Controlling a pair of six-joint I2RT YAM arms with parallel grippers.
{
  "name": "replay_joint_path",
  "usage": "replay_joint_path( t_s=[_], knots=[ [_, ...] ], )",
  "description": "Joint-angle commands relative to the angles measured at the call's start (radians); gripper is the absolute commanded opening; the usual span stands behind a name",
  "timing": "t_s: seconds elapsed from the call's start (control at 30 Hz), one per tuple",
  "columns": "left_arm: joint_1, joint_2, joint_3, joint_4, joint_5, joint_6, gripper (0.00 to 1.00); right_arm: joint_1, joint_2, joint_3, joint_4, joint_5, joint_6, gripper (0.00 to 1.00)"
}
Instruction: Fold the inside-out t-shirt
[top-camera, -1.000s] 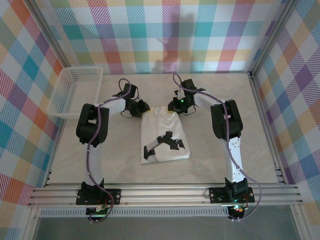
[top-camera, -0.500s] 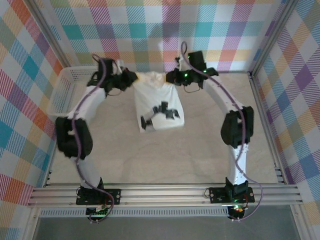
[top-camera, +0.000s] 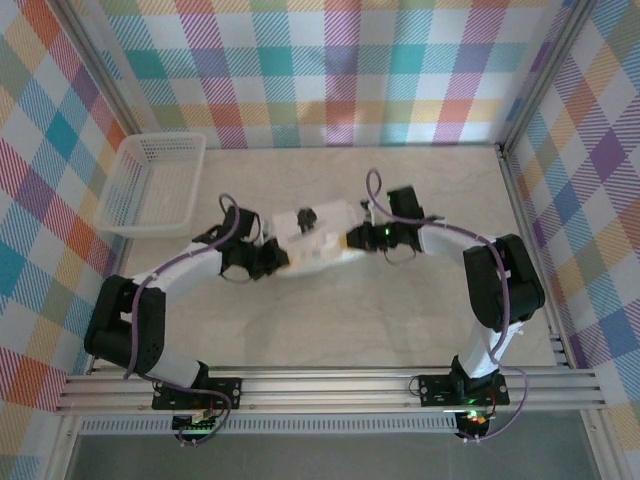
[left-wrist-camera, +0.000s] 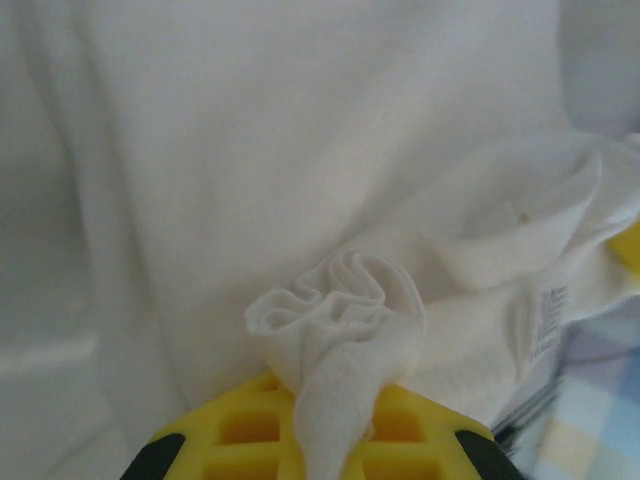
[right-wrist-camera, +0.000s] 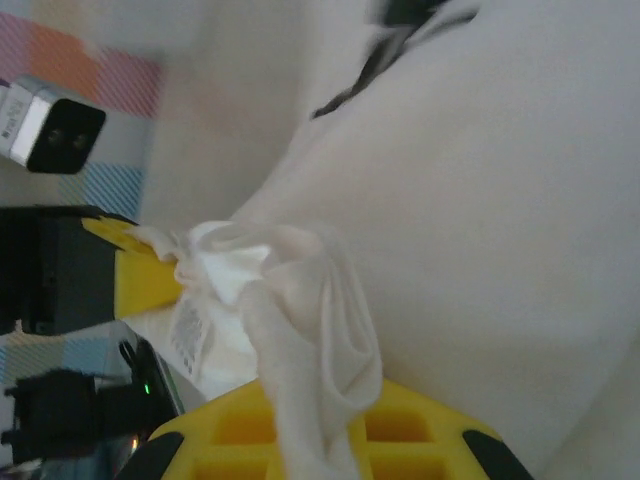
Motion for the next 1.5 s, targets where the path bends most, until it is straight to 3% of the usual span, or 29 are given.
replay_joint_path(
  t_s=[0.0, 0.2, 0.3, 0.47, 0.6, 0.67, 0.77, 0.9, 1.0, 1.1, 1.2, 1.3, 1.47],
  knots=[
    [-0.013, -0.076, 0.007, -0.027, -0.039, 0.017, 0.00, 0.010, -0.147, -0.068, 0.077, -0.020, 0.023, 0.01],
    [-0.014, -0.121, 0.090, -0.031, -0.162, 0.114, 0.00, 0.010, -0.175, 0.003, -0.040, 0.047, -0.054, 0.01],
    [-0.013, -0.092, 0.164, -0.021, -0.271, 0.167, 0.00, 0.009, -0.128, 0.078, -0.076, 0.182, -0.059, 0.01],
    [-0.012, 0.105, 0.295, 0.011, -0.342, 0.228, 0.00, 0.007, -0.037, 0.121, -0.035, 0.400, -0.060, 0.03],
    [-0.011, 0.269, 0.331, 0.052, -0.367, 0.244, 0.00, 0.002, 0.083, 0.191, -0.034, 0.396, -0.084, 0.07],
    [-0.011, 0.350, 0.363, 0.052, -0.346, 0.252, 0.04, -0.003, 0.139, 0.210, -0.036, 0.399, -0.076, 0.11],
    [-0.012, 0.402, 0.379, 0.104, -0.351, 0.255, 0.19, -0.013, 0.180, 0.221, -0.030, 0.369, -0.061, 0.27],
    [0.011, 0.338, 0.356, 0.116, -0.334, 0.232, 0.43, -0.017, 0.085, 0.226, -0.112, 0.442, -0.060, 0.46],
    [0.017, 0.233, 0.334, 0.082, -0.322, 0.238, 0.52, -0.016, -0.037, 0.204, -0.204, 0.508, -0.051, 0.53],
    [0.016, 0.119, 0.293, 0.028, -0.291, 0.236, 0.61, 0.005, -0.175, 0.103, -0.180, 0.502, -0.010, 0.59],
    [0.005, 0.025, 0.221, 0.032, -0.253, 0.212, 0.69, 0.061, -0.240, 0.016, -0.152, 0.521, 0.050, 0.60],
    [-0.007, -0.026, 0.148, 0.030, -0.262, 0.170, 0.71, 0.130, -0.200, -0.020, -0.128, 0.586, 0.072, 0.58],
    [-0.010, -0.044, 0.060, 0.034, -0.297, 0.140, 0.71, 0.149, -0.032, 0.019, -0.252, 0.912, 0.120, 0.51]
  ],
)
